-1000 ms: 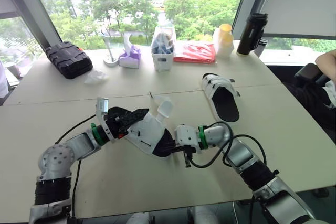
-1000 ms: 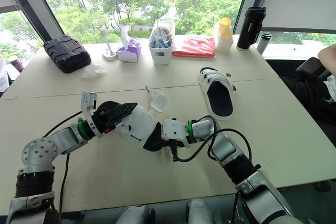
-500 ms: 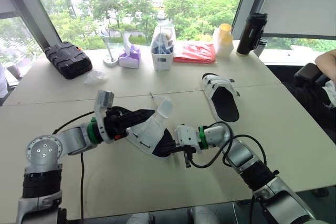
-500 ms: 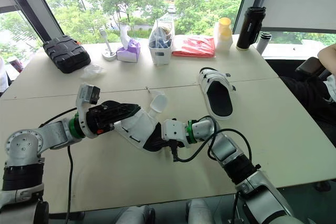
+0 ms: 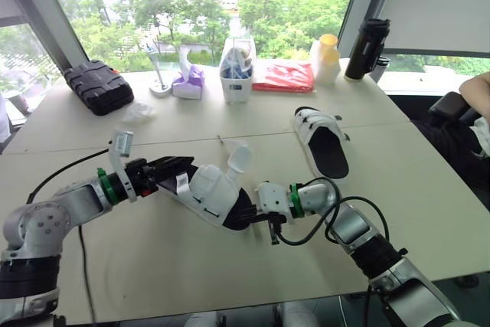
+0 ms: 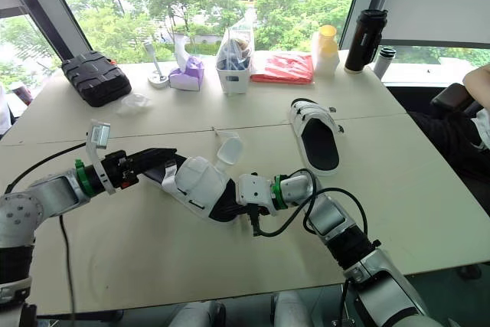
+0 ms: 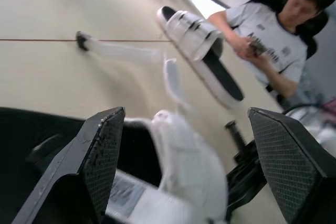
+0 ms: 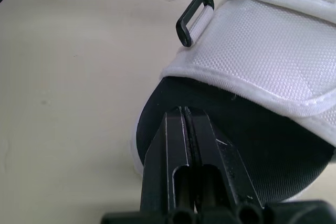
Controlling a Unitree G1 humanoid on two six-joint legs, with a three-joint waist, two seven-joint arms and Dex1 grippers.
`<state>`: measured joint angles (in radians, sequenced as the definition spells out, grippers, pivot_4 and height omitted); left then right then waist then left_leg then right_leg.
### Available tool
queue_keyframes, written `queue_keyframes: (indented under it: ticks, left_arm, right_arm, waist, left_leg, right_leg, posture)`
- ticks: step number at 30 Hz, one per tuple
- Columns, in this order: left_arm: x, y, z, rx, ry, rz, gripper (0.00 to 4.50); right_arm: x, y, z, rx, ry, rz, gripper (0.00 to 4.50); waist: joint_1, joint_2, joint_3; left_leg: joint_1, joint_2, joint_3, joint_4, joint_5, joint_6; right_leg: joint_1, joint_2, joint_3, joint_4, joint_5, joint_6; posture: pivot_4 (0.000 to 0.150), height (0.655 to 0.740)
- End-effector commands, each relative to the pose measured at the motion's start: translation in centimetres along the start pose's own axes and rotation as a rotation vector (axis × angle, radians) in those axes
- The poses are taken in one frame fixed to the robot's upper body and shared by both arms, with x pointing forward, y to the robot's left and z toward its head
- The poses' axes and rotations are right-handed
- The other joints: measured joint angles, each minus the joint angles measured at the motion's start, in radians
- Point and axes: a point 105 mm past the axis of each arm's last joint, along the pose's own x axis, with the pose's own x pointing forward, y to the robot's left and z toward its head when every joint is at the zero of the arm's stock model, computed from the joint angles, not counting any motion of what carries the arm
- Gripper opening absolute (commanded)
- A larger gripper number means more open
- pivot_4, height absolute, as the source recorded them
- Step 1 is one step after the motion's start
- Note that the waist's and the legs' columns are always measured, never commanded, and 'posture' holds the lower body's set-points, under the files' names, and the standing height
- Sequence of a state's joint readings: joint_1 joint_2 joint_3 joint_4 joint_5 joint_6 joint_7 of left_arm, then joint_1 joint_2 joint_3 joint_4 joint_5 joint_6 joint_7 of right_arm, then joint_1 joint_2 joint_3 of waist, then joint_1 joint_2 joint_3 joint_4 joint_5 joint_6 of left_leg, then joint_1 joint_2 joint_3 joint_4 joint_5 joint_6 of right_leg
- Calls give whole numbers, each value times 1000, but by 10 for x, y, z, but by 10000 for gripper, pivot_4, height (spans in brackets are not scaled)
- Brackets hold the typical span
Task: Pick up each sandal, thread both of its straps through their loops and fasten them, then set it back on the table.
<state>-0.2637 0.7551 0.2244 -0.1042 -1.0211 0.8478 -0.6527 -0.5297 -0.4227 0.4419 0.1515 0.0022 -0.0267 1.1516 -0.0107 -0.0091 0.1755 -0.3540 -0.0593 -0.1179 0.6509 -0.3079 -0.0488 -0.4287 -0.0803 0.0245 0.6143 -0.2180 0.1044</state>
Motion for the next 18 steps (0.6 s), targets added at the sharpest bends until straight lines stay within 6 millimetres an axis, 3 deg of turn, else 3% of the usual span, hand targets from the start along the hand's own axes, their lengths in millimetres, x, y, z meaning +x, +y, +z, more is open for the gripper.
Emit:
queue_keyframes:
  ticks: [1, 4, 8, 14, 18]
  left_arm:
    - [0, 13, -9, 187, 19, 10, 38594]
    - [0, 21, -11, 269, -6, 2, 38594]
    - [-16, 28, -19, 286, 29, -18, 38594]
    - [-31, 37, -35, 105, 52, 14, 38594]
    - [-33, 34, -33, -47, 17, -9, 38594]
  right_arm:
    - [1, 3, -6, 10, 26, 12, 0]
    - [1, 3, -6, 10, 27, 12, 0]
    - [0, 4, -6, 11, 29, 12, 0]
    - [1, 4, -6, 11, 29, 10, 0]
    - [2, 4, -6, 11, 27, 9, 0]
  waist:
    - [-1, 0, 0]
    - [-2, 0, 0]
    - [-4, 0, 0]
    - [-5, 0, 0]
    - [-5, 0, 0]
  left_leg:
    - [0, 0, 0, 0, 0, 0]
    - [0, 0, 0, 0, 0, 0]
    - [-1, 1, 0, 0, 0, 0]
    - [-1, 2, 0, 0, -1, 1]
    - [0, 2, 0, 0, -1, 1]
  right_leg:
    - [0, 0, 0, 0, 0, 0]
    - [0, 0, 0, 0, 0, 0]
    - [-1, 0, 0, 0, 0, 0]
    - [-1, 0, 0, 0, 0, 0]
    - [-1, 0, -1, 1, 0, 0]
  posture:
    - [1500, 7400]
    - [1500, 7400]
    - [1500, 7400]
    - [1500, 7400]
    - [1500, 7400]
